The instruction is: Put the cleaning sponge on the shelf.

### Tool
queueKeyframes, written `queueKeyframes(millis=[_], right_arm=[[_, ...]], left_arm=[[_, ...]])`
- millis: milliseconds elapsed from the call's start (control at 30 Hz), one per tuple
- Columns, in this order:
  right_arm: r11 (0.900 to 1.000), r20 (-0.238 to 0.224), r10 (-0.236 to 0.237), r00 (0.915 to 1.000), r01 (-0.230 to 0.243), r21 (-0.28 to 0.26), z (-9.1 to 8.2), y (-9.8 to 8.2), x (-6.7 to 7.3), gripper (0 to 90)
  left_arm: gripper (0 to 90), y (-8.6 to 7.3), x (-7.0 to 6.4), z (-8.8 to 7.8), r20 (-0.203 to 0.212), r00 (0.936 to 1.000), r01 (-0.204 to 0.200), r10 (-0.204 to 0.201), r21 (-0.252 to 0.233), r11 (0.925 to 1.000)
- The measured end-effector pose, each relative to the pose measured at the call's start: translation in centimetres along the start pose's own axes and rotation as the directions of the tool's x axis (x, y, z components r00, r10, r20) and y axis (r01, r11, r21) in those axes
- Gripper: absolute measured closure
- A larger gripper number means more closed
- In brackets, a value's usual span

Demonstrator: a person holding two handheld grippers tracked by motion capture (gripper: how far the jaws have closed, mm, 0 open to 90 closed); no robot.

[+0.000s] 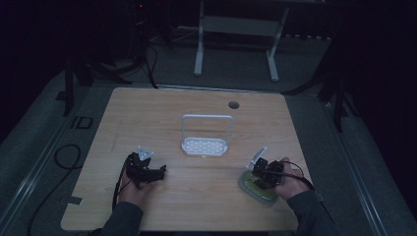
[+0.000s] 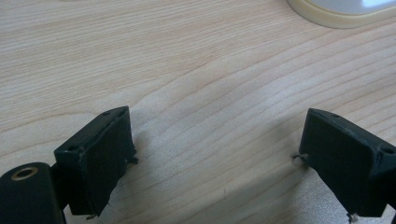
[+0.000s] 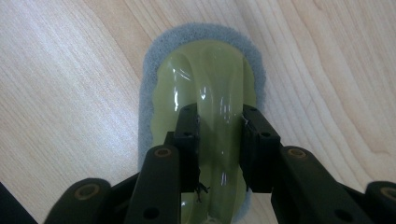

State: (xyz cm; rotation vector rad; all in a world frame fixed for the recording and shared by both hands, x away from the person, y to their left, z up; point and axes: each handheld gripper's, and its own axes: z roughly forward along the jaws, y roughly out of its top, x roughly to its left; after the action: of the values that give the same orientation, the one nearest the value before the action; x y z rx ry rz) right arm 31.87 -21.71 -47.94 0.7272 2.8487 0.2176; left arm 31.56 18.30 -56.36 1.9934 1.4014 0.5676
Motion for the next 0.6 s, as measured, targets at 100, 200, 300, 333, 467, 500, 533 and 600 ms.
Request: queueKeyframes(millis=[100, 200, 300, 333, 467, 500, 533, 600], right_arm=[[0.999, 0.012, -0.034, 0.9994, 0.034, -0.02, -0.3, 0.2, 0.2, 71.1], [0.999, 0.017, -0.042, 0.999, 0.042, -0.024, -0.3, 0.3, 0.3, 71.1], [0.995, 0.027, -0.095, 0.9952, 0.095, -0.034, -0.4, 0.8, 0.7, 71.2], [0.994, 0.03, -0.103, 0.9942, 0.104, -0.035, -0.4, 1.0, 0.7, 71.1], [0.992, 0.043, -0.121, 0.9917, 0.123, -0.038, -0.4, 1.4, 0.9, 71.1], [0.991, 0.046, -0.13, 0.9905, 0.132, -0.038, -0.4, 1.5, 0.9, 71.1], [0.989, 0.051, -0.142, 0.9886, 0.144, -0.039, -0.3, 1.6, 0.9, 71.2], [0.988, 0.058, -0.148, 0.9872, 0.151, -0.042, -0.3, 1.8, 1.0, 71.2]], left_arm=[[9.8, 0.0, 0.0, 0.0, 0.0, 1.0, 0.0, 0.0, 0.0, 1.0], [9.8, 0.0, 0.0, 0.0, 0.0, 1.0, 0.0, 0.0, 0.0, 1.0], [9.8, 0.0, 0.0, 0.0, 0.0, 1.0, 0.0, 0.0, 0.0, 1.0], [9.8, 0.0, 0.0, 0.0, 0.0, 1.0, 0.0, 0.0, 0.0, 1.0], [9.8, 0.0, 0.0, 0.0, 0.0, 1.0, -0.001, 0.001, 0.001, 1.0], [9.8, 0.0, 0.0, 0.0, 0.0, 1.0, -0.001, 0.001, 0.001, 1.0], [9.8, 0.0, 0.0, 0.0, 0.0, 1.0, -0.001, 0.001, 0.001, 1.0], [9.8, 0.0, 0.0, 0.0, 0.0, 1.0, -0.001, 0.001, 0.001, 1.0]])
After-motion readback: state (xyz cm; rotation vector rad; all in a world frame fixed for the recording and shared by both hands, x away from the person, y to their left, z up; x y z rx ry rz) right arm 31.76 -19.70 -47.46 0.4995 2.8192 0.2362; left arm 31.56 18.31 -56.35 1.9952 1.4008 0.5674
